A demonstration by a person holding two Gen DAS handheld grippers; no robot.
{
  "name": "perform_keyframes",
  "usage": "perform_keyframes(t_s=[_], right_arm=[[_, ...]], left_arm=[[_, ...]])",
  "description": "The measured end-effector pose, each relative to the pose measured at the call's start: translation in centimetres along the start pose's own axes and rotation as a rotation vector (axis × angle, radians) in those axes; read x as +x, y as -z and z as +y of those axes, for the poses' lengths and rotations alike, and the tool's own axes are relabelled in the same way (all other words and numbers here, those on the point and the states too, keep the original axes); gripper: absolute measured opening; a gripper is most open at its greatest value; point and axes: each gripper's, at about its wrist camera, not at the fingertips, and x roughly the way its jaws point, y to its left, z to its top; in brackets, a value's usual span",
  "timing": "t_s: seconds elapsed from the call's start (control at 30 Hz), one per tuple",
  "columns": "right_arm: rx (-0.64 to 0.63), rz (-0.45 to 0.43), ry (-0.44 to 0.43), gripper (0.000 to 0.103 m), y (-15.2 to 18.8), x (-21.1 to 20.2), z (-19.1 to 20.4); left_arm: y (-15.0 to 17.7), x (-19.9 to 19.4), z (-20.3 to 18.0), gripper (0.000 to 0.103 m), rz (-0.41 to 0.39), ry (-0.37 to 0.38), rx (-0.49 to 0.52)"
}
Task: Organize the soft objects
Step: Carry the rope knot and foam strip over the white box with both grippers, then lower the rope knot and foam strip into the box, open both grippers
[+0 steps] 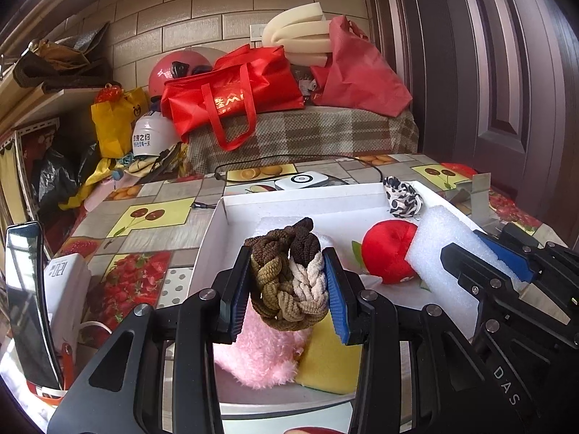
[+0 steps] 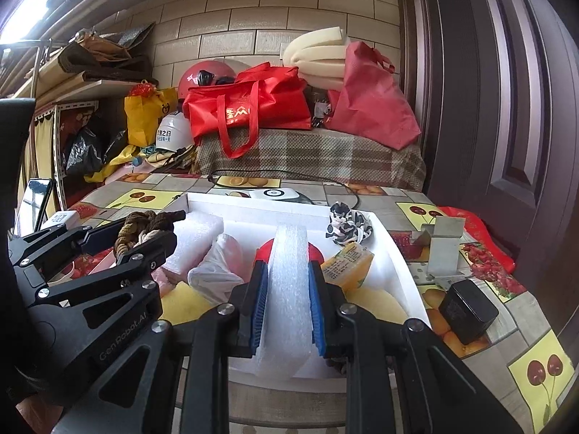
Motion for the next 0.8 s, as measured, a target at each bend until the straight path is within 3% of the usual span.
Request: perform_keyframes(t_s=[0.4,0.8], right_arm=[[-0.014,0.064,0.022,0.019,-1.2,4.1,-0.4],[0.031,0.028,0.06,0.019,-1.9,5.0,-1.6]], left_arm=[[-1.3,3.4,0.1,0.038,0.036,-0.032,0.018],[-1.9,4.9,0.1,0.038,0.054,-0.045,0.025]])
